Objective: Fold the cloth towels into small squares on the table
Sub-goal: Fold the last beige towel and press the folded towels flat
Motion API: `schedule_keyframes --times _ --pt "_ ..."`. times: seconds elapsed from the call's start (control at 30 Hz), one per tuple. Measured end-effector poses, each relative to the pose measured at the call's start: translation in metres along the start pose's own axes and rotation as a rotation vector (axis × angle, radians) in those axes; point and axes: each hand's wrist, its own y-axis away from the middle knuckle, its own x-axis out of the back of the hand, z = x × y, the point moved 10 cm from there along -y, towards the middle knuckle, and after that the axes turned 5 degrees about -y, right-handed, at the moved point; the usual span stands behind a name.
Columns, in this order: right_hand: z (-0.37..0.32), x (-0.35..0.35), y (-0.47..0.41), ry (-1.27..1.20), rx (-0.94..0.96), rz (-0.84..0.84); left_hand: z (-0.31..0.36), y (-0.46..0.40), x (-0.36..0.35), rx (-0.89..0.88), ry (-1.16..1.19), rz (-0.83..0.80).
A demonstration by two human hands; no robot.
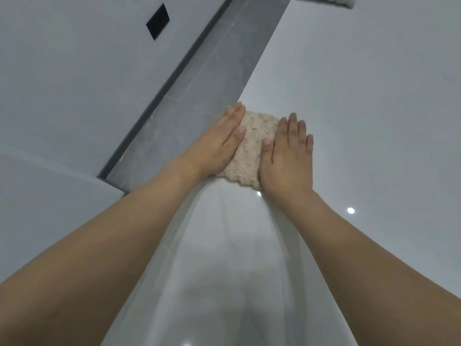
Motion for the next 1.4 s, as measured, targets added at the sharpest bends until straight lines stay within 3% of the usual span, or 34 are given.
schedule_keyframes --times 0.3,0.4,0.5,0.57,0.67,0.77,0.93,1.2,1.4 --pt "0.042 0.014 0.001 0.258 0.032 -0.132 -0.021 -0.001 0.009 0.014 -0.149 -0.002" --pt "0.040 0.036 -0.020 0.150 0.140 -0.137 -0.039 0.019 0.046 0.249 -0.142 0.308" --pt "0.013 0.058 -0.049 -0.180 0.273 -0.202 -0.018 0.061 0.051 0.470 0.046 0.634" --pt "-0.017 0.063 -0.064 -0.282 0.419 -0.283 0.012 0.076 0.033 0.535 0.112 0.743" --pt "-0.057 0.045 -0.069 -0.199 0.708 -0.437 0.042 0.082 0.003 0.625 0.160 0.821" --pt "-0.070 0.018 -0.066 -0.085 0.863 -0.553 0.047 0.082 -0.019 0.717 0.127 0.822" --pt "-0.063 -0.007 -0.062 0.029 0.967 -0.601 0.046 0.077 -0.020 0.720 -0.049 0.836" --pt "-0.047 -0.028 -0.063 0.172 0.934 -0.649 0.034 0.070 -0.041 0.829 -0.358 0.567" --pt "-0.028 -0.020 -0.076 0.243 0.866 -0.567 0.022 0.085 -0.037 0.759 -0.466 0.521"
